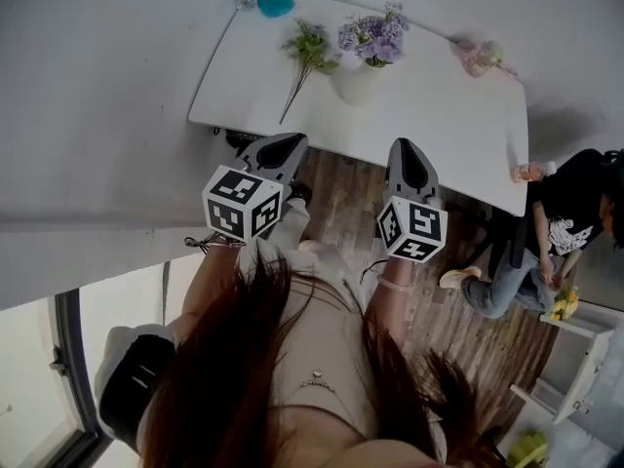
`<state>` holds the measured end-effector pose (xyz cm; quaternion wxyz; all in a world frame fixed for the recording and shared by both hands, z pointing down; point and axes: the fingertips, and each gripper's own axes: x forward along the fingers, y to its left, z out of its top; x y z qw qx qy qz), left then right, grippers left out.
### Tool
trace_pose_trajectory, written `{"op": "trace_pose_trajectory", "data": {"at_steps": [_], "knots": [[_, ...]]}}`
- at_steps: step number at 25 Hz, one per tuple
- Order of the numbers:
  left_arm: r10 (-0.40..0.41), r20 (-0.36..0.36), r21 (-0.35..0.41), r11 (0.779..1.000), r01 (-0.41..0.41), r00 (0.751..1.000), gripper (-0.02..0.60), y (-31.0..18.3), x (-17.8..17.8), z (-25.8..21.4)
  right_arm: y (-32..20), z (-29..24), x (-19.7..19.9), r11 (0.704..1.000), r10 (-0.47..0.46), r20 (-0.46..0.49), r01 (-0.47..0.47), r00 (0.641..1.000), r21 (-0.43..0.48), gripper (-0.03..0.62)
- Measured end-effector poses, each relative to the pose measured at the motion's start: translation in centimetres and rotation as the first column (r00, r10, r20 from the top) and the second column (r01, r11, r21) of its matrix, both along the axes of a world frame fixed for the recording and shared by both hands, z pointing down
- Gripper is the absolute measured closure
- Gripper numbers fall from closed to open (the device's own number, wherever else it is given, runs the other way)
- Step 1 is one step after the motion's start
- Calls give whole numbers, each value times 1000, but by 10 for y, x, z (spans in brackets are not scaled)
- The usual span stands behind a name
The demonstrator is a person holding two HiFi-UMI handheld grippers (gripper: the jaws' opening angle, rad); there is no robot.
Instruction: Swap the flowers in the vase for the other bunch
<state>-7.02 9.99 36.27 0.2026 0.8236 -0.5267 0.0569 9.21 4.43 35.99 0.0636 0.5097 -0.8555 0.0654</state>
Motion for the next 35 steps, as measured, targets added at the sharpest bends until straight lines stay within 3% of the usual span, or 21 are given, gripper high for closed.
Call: {"op": "trace_pose_trajectory", "data": {"at_steps": [19, 35], "knots": [[-72, -1, 44, 996, 72, 997, 578, 81, -1, -8, 73, -7, -2, 997, -62, 12, 61, 998, 47, 559], [-18, 2, 55, 998, 17, 1000, 578, 114, 27, -7, 93, -9, 11, 996, -47, 1, 47, 999, 77, 560]]}}
